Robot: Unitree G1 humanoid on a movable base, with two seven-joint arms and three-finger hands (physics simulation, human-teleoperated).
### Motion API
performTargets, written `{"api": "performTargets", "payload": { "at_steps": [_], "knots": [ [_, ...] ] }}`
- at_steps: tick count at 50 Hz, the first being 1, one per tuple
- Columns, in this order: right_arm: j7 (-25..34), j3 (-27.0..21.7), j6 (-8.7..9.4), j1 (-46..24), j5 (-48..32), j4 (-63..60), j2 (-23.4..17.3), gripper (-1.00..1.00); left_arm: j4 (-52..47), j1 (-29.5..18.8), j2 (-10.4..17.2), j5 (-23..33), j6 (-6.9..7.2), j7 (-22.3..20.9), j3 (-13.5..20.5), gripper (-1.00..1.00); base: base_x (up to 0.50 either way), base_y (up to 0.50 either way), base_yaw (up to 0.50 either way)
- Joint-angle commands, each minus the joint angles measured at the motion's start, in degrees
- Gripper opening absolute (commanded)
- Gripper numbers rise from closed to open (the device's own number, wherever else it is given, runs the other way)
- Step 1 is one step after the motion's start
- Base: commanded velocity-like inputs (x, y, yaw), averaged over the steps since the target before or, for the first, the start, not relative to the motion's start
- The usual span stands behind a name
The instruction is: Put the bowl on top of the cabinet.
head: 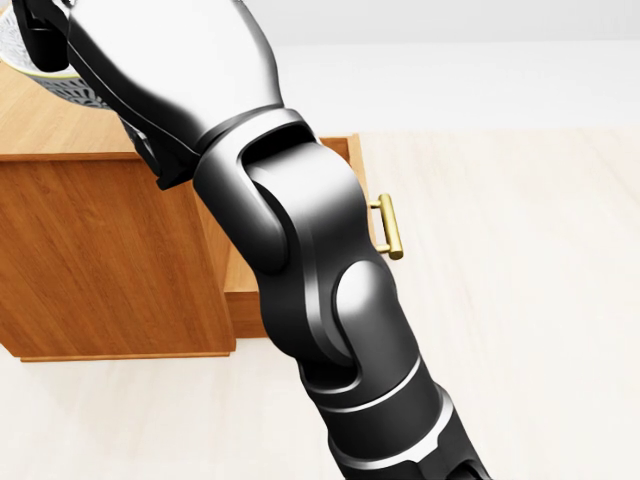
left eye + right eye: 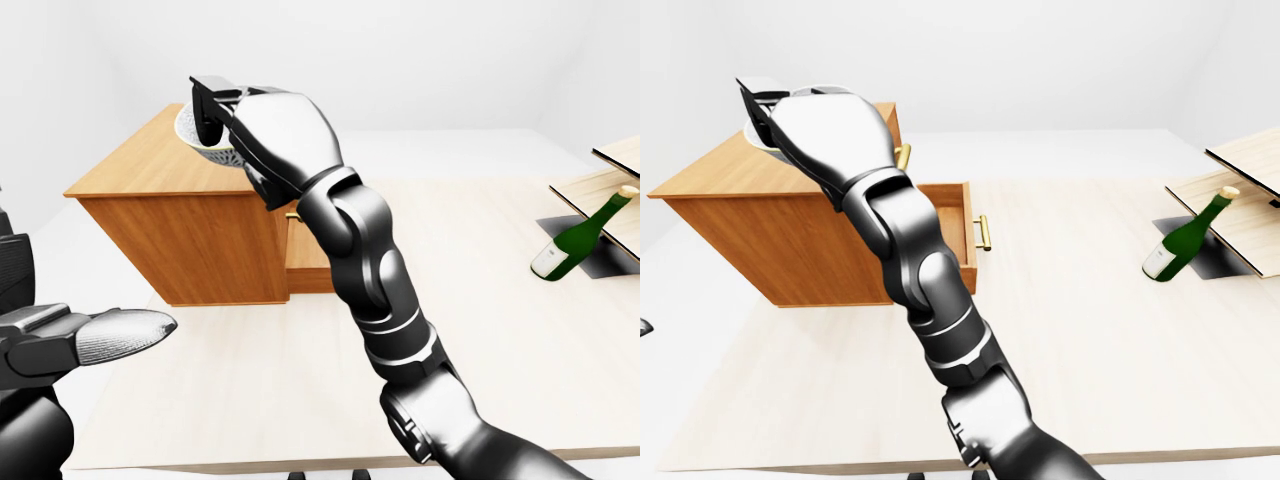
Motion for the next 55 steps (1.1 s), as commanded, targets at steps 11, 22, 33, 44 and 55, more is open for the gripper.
{"api": "performTargets", "payload": {
  "at_steps": [11,22,33,44,55],
  "knots": [
    [-5.2,0.4,-1.53,1.6,-0.8,4.8,0.9,-1.00,0.0,0.0,0.6,-0.8,0.00,0.7,-0.2,0.93,0.00,0.00,0.00],
    [-7.5,0.1,-2.29,1.5,-0.9,8.2,0.4,-1.00,0.0,0.2,0.6,-0.7,0.00,0.6,-0.3,0.93,0.00,0.00,0.00],
    [-9.7,0.0,-1.73,0.6,-0.7,11.2,0.5,-1.00,0.0,0.0,0.6,-0.7,0.00,0.7,-0.5,0.93,0.00,0.00,0.00],
    [-10.6,-0.2,-0.67,-1.4,-0.4,13.8,0.8,-1.00,0.0,-0.1,0.5,-0.5,0.00,0.7,-0.8,0.93,0.00,0.00,0.00],
    [-10.9,0.0,1.10,-3.1,-0.8,15.1,2.1,-1.00,0.0,0.0,0.7,-1.0,0.00,0.8,-0.4,0.92,0.00,0.00,0.00]
  ]
}}
